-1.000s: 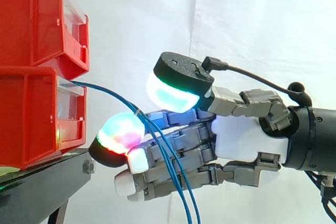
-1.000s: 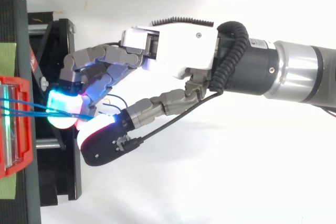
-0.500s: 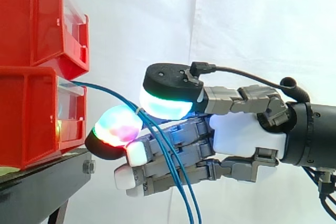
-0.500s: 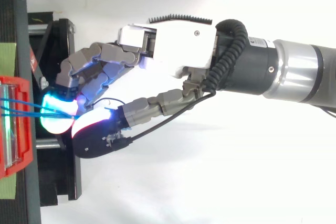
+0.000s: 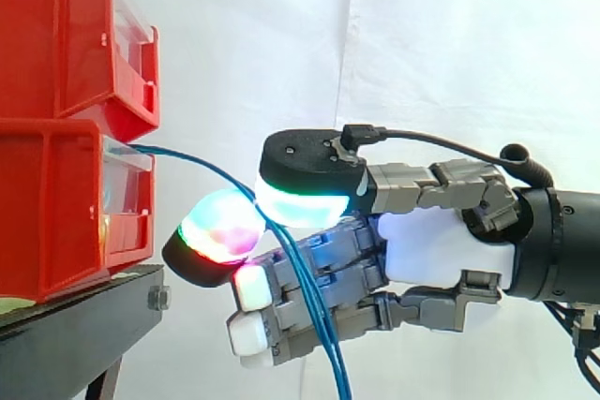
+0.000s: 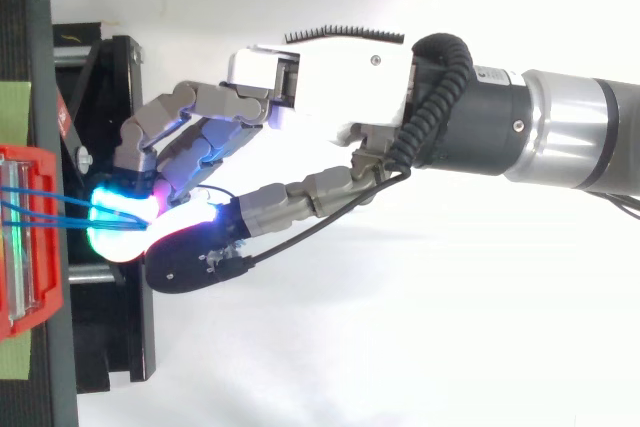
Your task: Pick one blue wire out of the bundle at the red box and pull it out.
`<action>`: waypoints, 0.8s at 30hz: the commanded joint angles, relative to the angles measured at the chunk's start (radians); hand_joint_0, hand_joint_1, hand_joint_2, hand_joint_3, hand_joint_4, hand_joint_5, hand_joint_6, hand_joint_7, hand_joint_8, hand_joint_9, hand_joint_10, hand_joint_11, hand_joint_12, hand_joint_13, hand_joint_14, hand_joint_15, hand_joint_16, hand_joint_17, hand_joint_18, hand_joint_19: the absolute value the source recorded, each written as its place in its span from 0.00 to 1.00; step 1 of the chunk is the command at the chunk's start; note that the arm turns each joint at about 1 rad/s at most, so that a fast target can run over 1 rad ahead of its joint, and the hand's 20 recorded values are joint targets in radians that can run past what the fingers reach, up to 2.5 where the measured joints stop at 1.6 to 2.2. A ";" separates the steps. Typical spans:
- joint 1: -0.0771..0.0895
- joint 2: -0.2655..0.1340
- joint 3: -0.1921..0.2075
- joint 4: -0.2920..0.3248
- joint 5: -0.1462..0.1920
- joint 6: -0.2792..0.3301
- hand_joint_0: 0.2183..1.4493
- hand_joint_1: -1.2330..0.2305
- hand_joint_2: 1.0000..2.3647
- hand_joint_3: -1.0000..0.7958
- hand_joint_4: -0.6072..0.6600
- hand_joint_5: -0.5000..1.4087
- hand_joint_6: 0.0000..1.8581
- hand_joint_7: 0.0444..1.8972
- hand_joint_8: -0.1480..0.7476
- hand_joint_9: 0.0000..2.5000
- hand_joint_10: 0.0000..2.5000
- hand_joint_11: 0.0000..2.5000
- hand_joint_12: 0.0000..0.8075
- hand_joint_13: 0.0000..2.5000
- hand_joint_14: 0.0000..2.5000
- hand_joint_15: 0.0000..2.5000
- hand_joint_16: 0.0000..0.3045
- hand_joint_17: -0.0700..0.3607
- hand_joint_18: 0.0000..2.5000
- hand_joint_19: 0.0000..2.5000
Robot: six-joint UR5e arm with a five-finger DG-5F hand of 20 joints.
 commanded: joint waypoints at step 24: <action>-0.050 0.174 0.000 -0.439 -0.100 0.002 0.35 0.28 0.01 0.43 0.62 0.16 0.50 0.39 0.56 0.33 0.00 0.25 0.53 0.33 0.01 0.17 0.19 0.46 0.28 0.16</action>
